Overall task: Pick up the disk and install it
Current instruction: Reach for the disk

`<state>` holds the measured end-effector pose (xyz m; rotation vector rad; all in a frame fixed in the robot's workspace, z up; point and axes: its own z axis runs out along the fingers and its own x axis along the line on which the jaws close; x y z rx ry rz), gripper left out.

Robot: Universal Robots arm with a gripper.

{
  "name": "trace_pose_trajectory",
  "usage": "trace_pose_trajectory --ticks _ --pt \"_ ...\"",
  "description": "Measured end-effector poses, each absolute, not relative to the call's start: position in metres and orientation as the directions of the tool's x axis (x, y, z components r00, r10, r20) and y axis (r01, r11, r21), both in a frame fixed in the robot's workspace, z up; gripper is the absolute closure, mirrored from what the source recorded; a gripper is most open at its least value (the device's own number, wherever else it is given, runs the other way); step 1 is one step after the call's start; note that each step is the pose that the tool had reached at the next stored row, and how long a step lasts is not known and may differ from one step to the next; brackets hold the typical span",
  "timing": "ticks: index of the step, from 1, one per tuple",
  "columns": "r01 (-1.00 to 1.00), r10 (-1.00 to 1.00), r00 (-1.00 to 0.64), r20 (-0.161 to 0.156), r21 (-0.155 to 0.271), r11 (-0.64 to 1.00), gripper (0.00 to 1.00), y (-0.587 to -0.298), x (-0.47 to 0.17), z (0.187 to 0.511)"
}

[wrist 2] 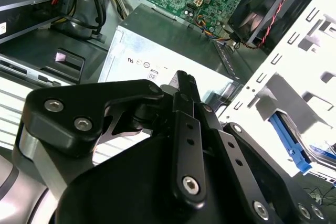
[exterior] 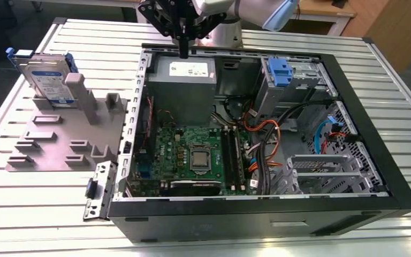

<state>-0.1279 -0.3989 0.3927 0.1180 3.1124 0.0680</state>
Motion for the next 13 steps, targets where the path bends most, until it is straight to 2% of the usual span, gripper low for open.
trace_pose_trajectory --ticks 13 --pt "0.075 0.076 -0.997 -0.024 0.044 0.996 0.89 -0.3989 -0.1321 0.3925"
